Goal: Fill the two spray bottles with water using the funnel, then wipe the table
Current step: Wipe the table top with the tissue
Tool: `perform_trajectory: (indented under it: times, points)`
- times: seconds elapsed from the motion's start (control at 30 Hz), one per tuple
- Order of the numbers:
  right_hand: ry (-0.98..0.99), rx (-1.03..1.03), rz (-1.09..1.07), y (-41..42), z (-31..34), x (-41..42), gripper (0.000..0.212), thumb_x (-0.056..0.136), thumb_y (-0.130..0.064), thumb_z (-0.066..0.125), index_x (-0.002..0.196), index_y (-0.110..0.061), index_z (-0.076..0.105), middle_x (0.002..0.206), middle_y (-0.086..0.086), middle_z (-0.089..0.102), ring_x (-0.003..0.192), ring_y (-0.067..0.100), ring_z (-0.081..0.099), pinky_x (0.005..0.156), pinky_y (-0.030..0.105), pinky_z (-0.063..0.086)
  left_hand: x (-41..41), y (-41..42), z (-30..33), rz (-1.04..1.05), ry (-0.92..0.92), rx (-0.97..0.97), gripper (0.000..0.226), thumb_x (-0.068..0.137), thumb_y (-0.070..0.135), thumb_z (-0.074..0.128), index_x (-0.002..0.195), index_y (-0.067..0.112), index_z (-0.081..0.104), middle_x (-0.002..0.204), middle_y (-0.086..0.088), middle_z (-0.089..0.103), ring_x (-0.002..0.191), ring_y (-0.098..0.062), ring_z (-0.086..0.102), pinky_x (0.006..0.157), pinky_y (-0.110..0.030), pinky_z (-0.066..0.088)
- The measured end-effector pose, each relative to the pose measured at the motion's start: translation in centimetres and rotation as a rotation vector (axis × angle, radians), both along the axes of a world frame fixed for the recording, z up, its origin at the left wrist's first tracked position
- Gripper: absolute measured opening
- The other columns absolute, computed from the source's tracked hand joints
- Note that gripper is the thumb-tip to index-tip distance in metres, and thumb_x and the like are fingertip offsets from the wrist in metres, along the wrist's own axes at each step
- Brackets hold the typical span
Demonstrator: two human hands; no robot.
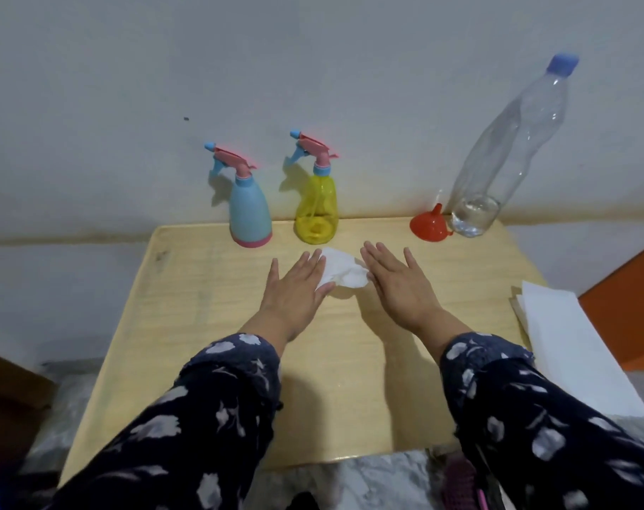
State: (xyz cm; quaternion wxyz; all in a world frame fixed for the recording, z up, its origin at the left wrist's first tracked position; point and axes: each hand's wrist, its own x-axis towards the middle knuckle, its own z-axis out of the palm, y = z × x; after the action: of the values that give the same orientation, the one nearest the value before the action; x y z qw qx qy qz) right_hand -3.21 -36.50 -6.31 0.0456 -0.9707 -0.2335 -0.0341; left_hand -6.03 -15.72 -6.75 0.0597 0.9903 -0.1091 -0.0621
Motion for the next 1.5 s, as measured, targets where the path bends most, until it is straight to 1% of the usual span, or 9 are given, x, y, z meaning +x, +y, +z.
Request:
perform_trajectory:
  times: [0.3,0.47,0.53,0.67,0.8,1.0,1.13,1.3,1.5]
  points:
    - [0.145,-0.043,-0.036,0.5,-4.2,5.9,0.079,0.082,-0.044,-0.008,0.151,-0.019,0.022,0.160,-0.003,0.016,0.147,0.018,0.016,0.117,0.050,0.010,7.2,0.8,-4.0,-0.020,0.151,0.007,0.063,0.101,0.051,0.010,0.155,0.021,-0.001,0.162,0.008,-0.013,0.149,-0.009,-0.010,0.119,-0.053,-0.004]
    - [0.191,-0.011,-0.076,1.4,-5.3,7.3,0.078,0.083,-0.055,0.000,0.151,-0.022,0.018,0.161,0.002,0.009,0.148,0.018,0.008,0.116,0.051,0.008,7.9,1.0,-6.8,-0.023,0.005,-0.032,0.090,0.076,0.064,-0.012,0.155,0.026,0.008,0.163,0.012,-0.002,0.149,-0.007,-0.003,0.117,-0.055,-0.004]
    - [0.226,-0.007,-0.052,1.8,-5.1,8.0,0.077,0.081,-0.060,0.001,0.152,-0.030,0.012,0.162,0.000,0.002,0.149,0.018,0.002,0.116,0.052,0.002,8.1,1.2,-7.0,-0.034,-0.036,-0.036,0.088,0.079,0.064,-0.006,0.154,0.026,0.016,0.163,0.010,0.008,0.150,-0.010,0.006,0.117,-0.057,0.001]
    - [0.237,-0.049,0.008,1.7,-5.6,8.5,0.071,0.083,-0.056,-0.005,0.151,-0.038,0.008,0.161,-0.007,-0.001,0.149,0.015,-0.004,0.115,0.056,0.000,7.8,1.5,-7.4,-0.064,-0.178,-0.069,0.063,0.092,0.053,0.031,0.136,0.015,0.056,0.146,-0.001,0.050,0.134,-0.020,0.048,0.103,-0.066,0.035]
    - [0.222,-0.062,0.030,1.1,-5.7,8.4,0.067,0.089,-0.048,-0.005,0.152,-0.029,0.010,0.161,-0.009,0.005,0.149,0.014,0.001,0.116,0.055,0.004,7.4,1.5,-7.1,-0.054,-0.193,-0.049,0.057,0.094,0.048,0.034,0.134,0.014,0.058,0.144,-0.001,0.052,0.131,-0.019,0.052,0.100,-0.068,0.036]
    - [0.251,-0.018,0.066,0.5,-5.7,6.7,0.067,0.091,-0.045,-0.003,0.153,-0.025,0.013,0.160,-0.011,0.007,0.149,0.013,0.003,0.117,0.052,0.004,5.4,1.1,-7.0,-0.040,-0.098,-0.005,0.071,0.093,0.051,0.011,0.148,0.016,0.036,0.158,0.003,0.029,0.145,-0.017,0.029,0.109,-0.068,0.015]
    - [0.274,-0.007,0.112,-0.3,-5.7,4.6,0.051,0.103,-0.033,0.013,0.153,-0.024,0.011,0.160,-0.011,0.006,0.149,0.013,0.001,0.117,0.049,0.001,2.8,0.0,-6.8,0.014,-0.025,0.032,0.080,0.085,0.053,-0.010,0.155,0.021,0.012,0.163,0.009,0.004,0.150,-0.011,0.004,0.114,-0.061,0.005]
    - [0.323,0.024,0.163,-1.5,-5.3,2.0,0.049,0.104,-0.029,0.017,0.152,-0.023,0.017,0.160,-0.009,0.010,0.148,0.013,0.004,0.119,0.045,0.004,-1.2,-2.0,-6.0,0.097,0.044,0.008,0.055,0.103,0.040,0.013,0.155,0.025,0.002,0.162,0.013,-0.005,0.149,-0.007,-0.007,0.117,-0.058,0.001]
    - [0.329,0.011,0.232,-3.7,-5.2,-2.9,0.049,0.104,-0.031,0.016,0.152,-0.022,0.016,0.160,-0.009,0.008,0.148,0.014,0.004,0.118,0.044,0.003,-6.3,-4.1,-6.1,0.174,0.097,-0.009,0.058,0.100,0.046,0.003,0.155,0.026,-0.002,0.161,0.017,-0.010,0.148,-0.004,-0.012,0.117,-0.056,-0.005]
